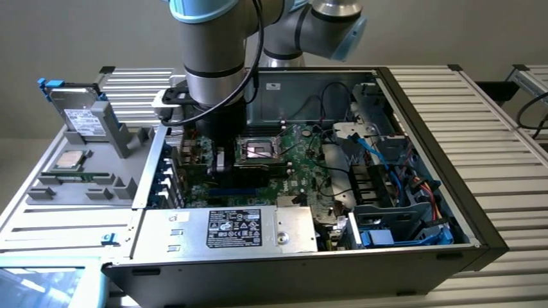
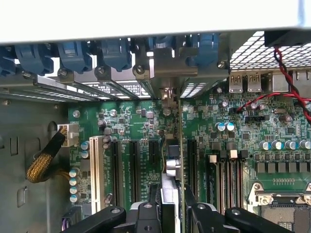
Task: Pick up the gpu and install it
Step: 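Insert the gpu into the slot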
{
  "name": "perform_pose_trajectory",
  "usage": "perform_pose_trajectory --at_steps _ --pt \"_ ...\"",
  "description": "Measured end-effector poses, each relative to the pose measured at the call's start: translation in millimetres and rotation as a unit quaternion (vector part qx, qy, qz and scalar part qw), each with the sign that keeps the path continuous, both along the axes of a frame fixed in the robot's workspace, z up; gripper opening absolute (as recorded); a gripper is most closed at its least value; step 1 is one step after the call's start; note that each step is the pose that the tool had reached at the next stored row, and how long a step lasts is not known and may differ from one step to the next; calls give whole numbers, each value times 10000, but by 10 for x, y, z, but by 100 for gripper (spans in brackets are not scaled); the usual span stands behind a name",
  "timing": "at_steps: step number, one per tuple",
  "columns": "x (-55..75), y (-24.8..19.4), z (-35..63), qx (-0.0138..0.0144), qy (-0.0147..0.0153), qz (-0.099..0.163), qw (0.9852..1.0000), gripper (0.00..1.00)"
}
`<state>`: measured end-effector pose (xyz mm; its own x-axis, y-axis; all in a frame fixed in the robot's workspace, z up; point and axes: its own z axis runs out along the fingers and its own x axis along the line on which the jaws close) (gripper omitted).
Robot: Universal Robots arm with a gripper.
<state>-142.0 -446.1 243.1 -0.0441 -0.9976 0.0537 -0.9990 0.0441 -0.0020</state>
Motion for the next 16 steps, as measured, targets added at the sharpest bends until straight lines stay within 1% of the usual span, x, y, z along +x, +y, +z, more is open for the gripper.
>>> perform_pose_trajectory --at_steps 1,2,4,6,11,12,13,14,16 --pt "0 0 0 0 -4 0 10000 29" --pt "1 0 -1 0 -15 0 10000 29" --pt "1 0 -3 0 -55 0 10000 29" --pt "3 0 -5 0 -71 1 10000 29" --pt "-5 0 -14 1 -71 0 10000 29" --pt "-5 0 -15 14 -71 0 10000 29" --pt "-5 0 -17 46 -74 0 10000 29" --pt "-5 0 -24 55 -74 -1 10000 29" --pt "-5 0 -31 57 -74 -1 10000 29"
